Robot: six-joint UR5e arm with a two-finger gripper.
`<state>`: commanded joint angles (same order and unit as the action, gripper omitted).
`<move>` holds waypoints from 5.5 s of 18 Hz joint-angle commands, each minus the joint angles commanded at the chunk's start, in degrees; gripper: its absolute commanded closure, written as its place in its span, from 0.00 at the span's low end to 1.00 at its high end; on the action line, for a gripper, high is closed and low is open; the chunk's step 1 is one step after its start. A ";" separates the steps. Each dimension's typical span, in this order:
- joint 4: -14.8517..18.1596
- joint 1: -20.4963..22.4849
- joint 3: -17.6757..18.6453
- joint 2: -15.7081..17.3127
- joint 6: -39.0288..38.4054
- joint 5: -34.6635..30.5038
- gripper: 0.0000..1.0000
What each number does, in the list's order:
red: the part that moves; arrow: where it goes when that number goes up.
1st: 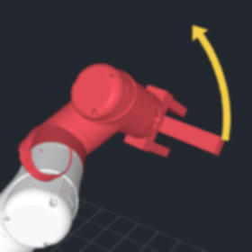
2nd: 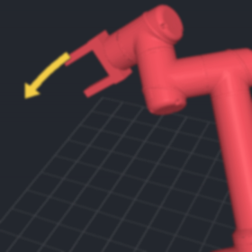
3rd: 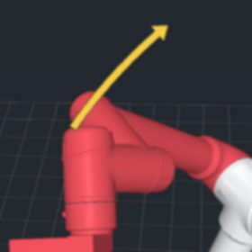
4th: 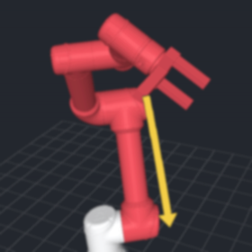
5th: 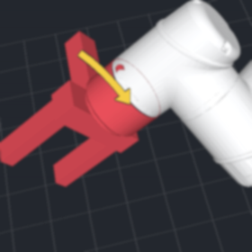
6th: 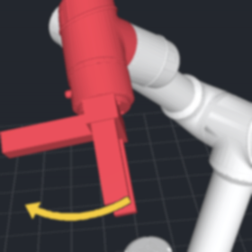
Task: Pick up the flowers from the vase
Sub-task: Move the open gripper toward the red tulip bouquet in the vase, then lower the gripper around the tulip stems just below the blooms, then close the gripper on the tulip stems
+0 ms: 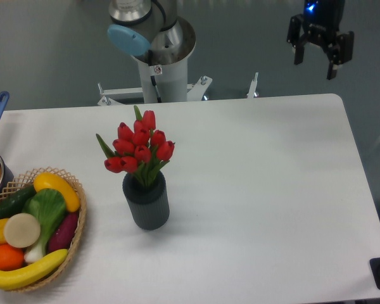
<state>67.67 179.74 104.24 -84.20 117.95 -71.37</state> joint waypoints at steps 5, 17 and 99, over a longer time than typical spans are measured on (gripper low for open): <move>0.18 -0.26 0.00 0.00 -0.26 0.17 0.00; -0.26 -4.47 4.04 0.09 -15.62 5.01 0.00; -15.12 -27.33 12.57 -17.06 -23.63 57.75 0.60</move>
<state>52.56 152.40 116.81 -101.25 94.32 -13.62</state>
